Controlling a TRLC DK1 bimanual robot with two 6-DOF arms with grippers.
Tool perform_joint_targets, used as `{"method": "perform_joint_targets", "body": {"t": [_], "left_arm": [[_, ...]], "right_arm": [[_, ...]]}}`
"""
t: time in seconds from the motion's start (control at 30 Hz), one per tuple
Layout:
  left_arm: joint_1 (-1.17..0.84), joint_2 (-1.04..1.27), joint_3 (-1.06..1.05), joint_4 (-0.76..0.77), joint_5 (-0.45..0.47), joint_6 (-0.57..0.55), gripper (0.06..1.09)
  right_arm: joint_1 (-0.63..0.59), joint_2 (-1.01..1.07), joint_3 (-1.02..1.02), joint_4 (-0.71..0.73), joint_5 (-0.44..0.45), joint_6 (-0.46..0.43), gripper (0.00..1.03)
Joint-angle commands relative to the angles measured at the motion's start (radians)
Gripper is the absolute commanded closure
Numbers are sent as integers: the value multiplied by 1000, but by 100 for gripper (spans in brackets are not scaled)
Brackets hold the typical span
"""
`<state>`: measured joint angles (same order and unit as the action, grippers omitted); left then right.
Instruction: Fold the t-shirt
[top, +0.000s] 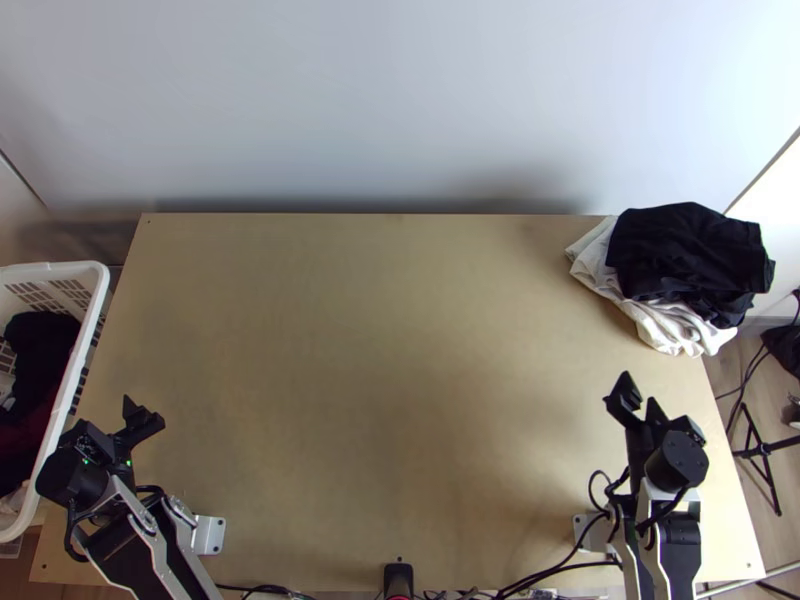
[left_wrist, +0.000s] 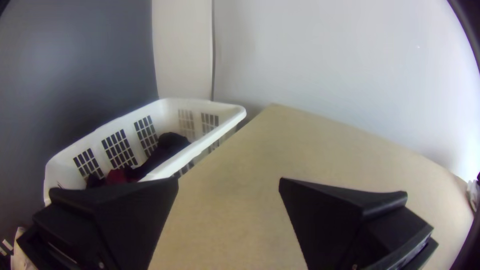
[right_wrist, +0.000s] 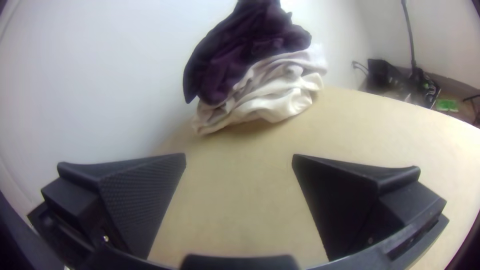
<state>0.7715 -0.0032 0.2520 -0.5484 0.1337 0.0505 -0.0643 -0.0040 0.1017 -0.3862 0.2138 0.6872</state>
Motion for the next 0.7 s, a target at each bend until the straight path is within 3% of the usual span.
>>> {"method": "perform_joint_targets", "body": {"t": [0.0, 0.17, 0.3, 0.47, 0.57, 0.67], "left_arm": [[-21, 3, 0, 5, -2, -5, 10], [-15, 5, -2, 7, -49, -9, 10], [-14, 6, -3, 38, -65, 40, 10], [-12, 104, 15, 117, -65, 91, 10], [-15, 270, 84, 123, -74, 38, 10], [-20, 462, 185, 104, -92, -49, 10]], "right_arm": [[-121, -1, 3, 72, 4, 28, 4], [-206, -1, -5, 182, 7, -40, 4], [-296, -1, -3, 274, 4, -38, 4], [-295, -1, -2, 334, 4, -14, 4], [-282, -1, -3, 322, 2, -14, 4], [-256, -1, -2, 322, 2, -87, 4]]}}
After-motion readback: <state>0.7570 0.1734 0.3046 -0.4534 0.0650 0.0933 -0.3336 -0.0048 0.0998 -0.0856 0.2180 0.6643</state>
